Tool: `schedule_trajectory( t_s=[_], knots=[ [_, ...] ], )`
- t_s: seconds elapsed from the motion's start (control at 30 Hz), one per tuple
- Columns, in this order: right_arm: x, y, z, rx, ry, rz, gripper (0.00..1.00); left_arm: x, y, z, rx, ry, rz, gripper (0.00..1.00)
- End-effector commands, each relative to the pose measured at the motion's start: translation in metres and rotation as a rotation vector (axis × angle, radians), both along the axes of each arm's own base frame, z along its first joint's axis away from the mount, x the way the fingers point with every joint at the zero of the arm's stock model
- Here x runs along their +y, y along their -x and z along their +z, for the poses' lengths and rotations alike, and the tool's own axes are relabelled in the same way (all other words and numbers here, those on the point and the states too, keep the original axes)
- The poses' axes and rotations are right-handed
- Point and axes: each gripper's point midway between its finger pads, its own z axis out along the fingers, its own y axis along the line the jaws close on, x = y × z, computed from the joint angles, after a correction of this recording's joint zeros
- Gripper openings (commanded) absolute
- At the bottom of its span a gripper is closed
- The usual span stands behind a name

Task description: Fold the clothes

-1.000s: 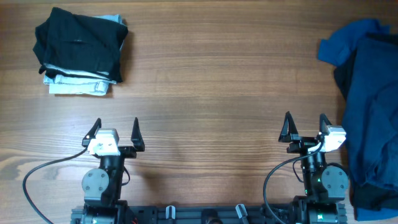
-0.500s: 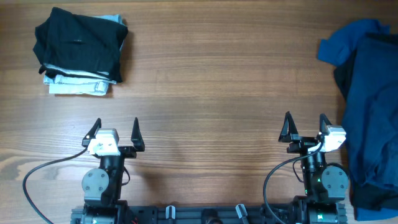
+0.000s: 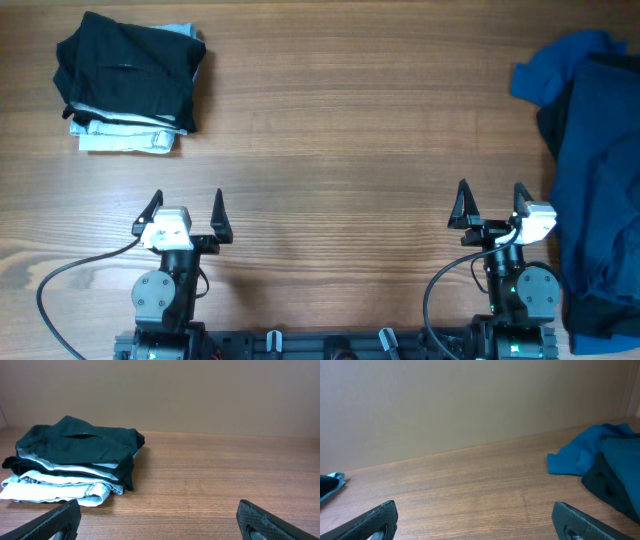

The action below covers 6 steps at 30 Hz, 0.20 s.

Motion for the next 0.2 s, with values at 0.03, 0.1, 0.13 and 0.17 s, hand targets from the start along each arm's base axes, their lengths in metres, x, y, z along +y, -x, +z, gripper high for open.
schedule_trajectory(
  t_s=[0.03, 0.1, 0.13, 0.17],
  knots=[
    [0.0036, 0.0005, 0.002, -0.01, 0.019, 0.019, 1.0, -0.0025, 0.0004, 0.0002, -0.006, -0.019, -0.013, 1.0],
    [0.0037, 0.0005, 0.002, -0.01, 0.019, 0.02, 1.0, -0.0025, 0.0004, 0.0002, -0.006, -0.019, -0.013, 1.0],
    [0.0036, 0.0005, 0.002, -0.01, 0.019, 0.019, 1.0, -0.0025, 0.0004, 0.0002, -0.006, -0.019, -0.013, 1.0],
    [0.0037, 0.0005, 0.002, -0.01, 0.019, 0.02, 1.0, -0.0025, 0.0004, 0.0002, -0.006, -0.018, -0.013, 1.0]
  ],
)
